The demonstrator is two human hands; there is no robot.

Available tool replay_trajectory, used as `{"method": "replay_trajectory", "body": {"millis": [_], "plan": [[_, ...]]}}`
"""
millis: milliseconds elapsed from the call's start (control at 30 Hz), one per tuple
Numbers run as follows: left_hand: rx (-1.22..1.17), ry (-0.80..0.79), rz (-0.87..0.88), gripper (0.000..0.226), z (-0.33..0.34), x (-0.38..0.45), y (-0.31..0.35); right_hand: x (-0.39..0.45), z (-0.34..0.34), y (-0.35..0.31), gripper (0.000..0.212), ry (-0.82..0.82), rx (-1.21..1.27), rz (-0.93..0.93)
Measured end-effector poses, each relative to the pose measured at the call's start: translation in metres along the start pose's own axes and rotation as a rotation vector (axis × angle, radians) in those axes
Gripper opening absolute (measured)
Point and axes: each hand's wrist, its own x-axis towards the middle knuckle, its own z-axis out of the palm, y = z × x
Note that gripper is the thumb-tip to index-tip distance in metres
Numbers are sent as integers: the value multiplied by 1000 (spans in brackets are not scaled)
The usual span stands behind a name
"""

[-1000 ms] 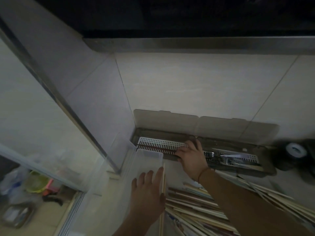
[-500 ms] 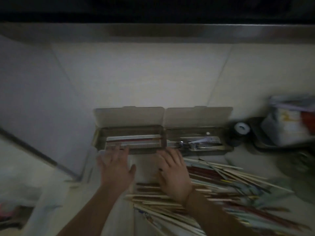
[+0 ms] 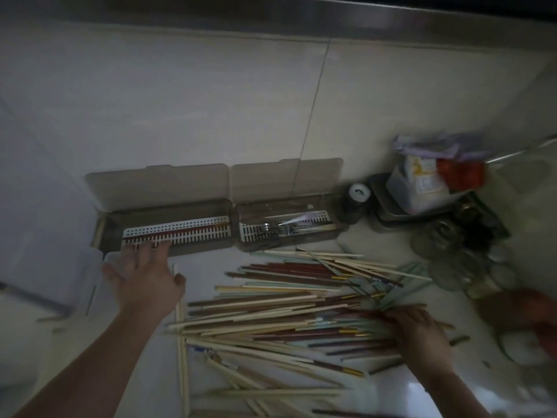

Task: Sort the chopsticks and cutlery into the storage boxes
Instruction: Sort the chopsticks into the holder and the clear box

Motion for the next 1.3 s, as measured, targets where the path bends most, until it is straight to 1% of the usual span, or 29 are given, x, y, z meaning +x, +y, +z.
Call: {"method": "replay_trajectory", "body": {"millis": [100, 233, 333, 467, 533, 600, 667, 733, 800, 867, 933, 967, 1033, 1100, 1133, 1167, 1233, 1300], "plan": [[3, 3, -3, 72, -2, -1, 1, 11, -9, -5, 30, -65, 6, 12], [12, 3, -9, 73, -3, -1, 0, 16, -12, -6, 35, -90, -93, -68], [6, 10, -2, 73, -3, -1, 0, 20, -17, -5, 24, -95, -83, -40], [25, 10, -6, 75, 0, 1, 1, 26, -23, -3, 22, -168, -79, -69], [33, 13, -6, 75, 3, 2, -1, 28, -29, -4, 21, -174, -108, -116], [29, 23, -3, 76, 4, 3, -2, 30, -36, -7, 28, -156, -75, -210], [8, 29, -6, 76, 5, 3, -2, 34, -45, -14, 42, -148, -12, -318], [-5, 30, -9, 77, 4, 3, -2, 41, -51, -29, 49, -112, 80, -358], [-2, 25, -5, 76, 3, 2, -3, 52, -53, -53, 42, -65, 214, -358], [-3, 23, 3, 76, 3, 3, -4, 68, -53, -92, 33, -39, 367, -370], [2, 23, 9, 76, 3, 2, -4, 86, -53, -141, 31, -18, 501, -416], [3, 23, 11, 76, 3, 2, -4, 96, -53, -167, 30, -3, 527, -450], [-6, 25, 19, 77, 2, 2, -4, 114, -56, -220, 32, 49, 467, -512], [-25, 28, 30, 78, 2, 1, -5, 133, -58, -265, 29, 55, 326, -553], [-33, 31, 34, 79, 3, 1, -5, 143, -58, -286, 28, 28, 257, -572], [-40, 34, 37, 79, 2, 0, -5, 152, -56, -306, 30, -9, 209, -591], [-56, 50, 41, 78, 3, 0, -7, 168, -47, -342, 42, -141, 148, -660], [-79, 39, 45, 77, 3, -1, -7, 179, -36, -371, 48, -253, 68, -764]]}}
